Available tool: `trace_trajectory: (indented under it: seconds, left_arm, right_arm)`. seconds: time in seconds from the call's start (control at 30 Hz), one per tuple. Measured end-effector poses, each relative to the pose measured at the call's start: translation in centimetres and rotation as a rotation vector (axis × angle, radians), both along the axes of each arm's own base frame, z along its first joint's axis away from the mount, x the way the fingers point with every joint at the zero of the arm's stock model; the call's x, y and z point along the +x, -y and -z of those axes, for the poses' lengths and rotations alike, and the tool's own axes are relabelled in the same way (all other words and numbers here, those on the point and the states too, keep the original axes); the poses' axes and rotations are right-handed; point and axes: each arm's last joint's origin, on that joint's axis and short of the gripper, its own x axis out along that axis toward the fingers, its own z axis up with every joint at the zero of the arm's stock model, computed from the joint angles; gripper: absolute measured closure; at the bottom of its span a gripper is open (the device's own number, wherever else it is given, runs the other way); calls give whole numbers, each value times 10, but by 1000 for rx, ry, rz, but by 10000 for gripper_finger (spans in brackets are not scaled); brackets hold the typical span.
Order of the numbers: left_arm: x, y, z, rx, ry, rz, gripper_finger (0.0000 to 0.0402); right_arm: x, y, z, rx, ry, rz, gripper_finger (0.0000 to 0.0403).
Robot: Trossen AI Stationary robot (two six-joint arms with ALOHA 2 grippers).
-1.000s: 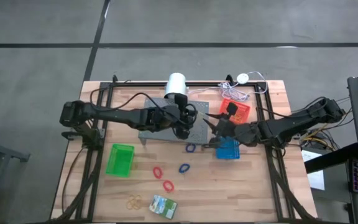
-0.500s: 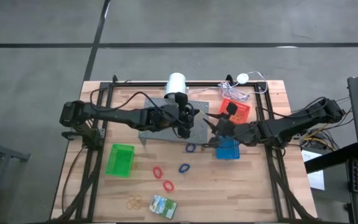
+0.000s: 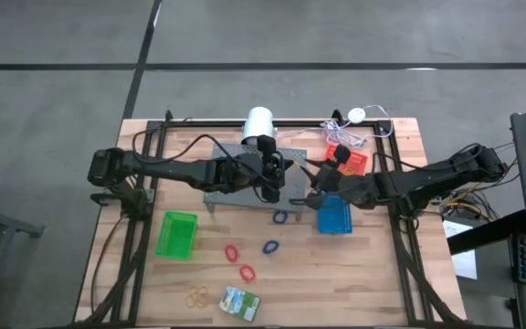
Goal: Pick & Place Office Desk Supplies
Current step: Put the yellow rubber band into the orange bin
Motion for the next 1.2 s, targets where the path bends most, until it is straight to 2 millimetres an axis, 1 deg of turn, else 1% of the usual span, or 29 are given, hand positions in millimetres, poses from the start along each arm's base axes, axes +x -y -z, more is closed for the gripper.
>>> trace_trajectory:
  seconds: [0.3, 0.4, 0.5, 0.87, 1.2]
  left_arm:
    - [0, 0, 0, 0, 0, 0, 401]
    - [0, 0, 0, 0, 0, 1, 401]
    - [0, 0, 0, 0, 0, 1, 401]
    - [0, 1, 0, -3, 1, 8, 401]
    - [0, 1, 0, -6, 2, 7, 401]
  right_arm:
    - [0, 4, 1, 3, -5, 5, 305]
    - [0, 4, 3, -3, -31, 4, 309]
    - [-2, 4, 6, -2, -56, 7, 322]
    - [-2, 5, 6, 0, -61, 14, 391]
    - [-2, 5, 6, -1, -59, 17, 394]
